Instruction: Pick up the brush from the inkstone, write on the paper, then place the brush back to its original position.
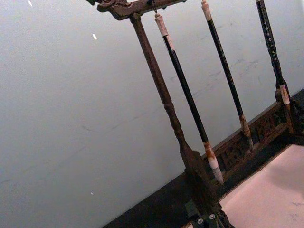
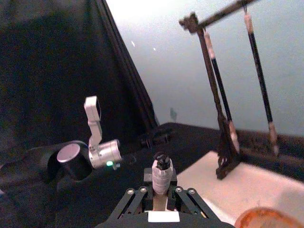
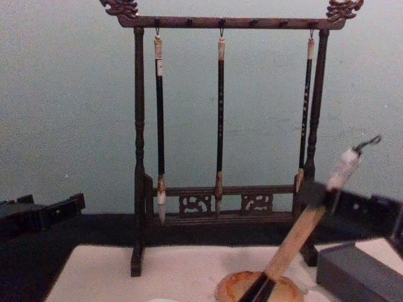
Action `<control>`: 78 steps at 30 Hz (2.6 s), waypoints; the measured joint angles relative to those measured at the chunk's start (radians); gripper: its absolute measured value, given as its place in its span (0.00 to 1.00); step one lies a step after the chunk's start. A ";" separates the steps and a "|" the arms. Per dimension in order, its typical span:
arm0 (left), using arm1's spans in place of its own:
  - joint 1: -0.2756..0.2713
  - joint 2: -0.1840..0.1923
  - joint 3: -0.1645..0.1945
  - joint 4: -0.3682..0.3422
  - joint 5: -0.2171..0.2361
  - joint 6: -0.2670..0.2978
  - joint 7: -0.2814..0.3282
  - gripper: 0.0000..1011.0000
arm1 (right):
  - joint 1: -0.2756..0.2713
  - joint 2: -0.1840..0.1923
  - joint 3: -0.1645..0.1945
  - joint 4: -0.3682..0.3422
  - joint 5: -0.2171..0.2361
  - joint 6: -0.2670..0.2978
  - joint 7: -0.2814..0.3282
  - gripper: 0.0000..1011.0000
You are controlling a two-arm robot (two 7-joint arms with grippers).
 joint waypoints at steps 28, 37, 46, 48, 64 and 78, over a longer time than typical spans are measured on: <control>0.000 0.000 0.000 0.000 0.000 0.000 0.000 0.99 | -0.071 0.032 0.085 0.129 0.095 -0.032 0.001 0.16; 0.000 0.000 0.000 0.000 0.000 0.000 0.000 0.99 | -0.088 0.040 0.129 0.125 0.138 -0.032 0.014 0.16; 0.000 0.000 0.000 0.000 0.000 0.000 0.000 0.99 | -0.052 0.036 0.149 0.092 0.198 -0.007 0.045 0.16; 0.000 0.000 0.000 0.000 0.000 0.000 0.000 0.99 | -0.032 0.029 0.152 0.097 0.224 0.004 0.054 0.16; 0.000 0.000 0.000 0.000 0.000 0.000 0.000 0.99 | 0.151 -0.052 0.115 0.314 0.341 0.078 0.102 0.16; 0.000 0.000 0.000 0.000 0.000 0.000 0.000 0.99 | 0.269 -0.135 0.073 0.571 0.368 0.107 0.173 0.16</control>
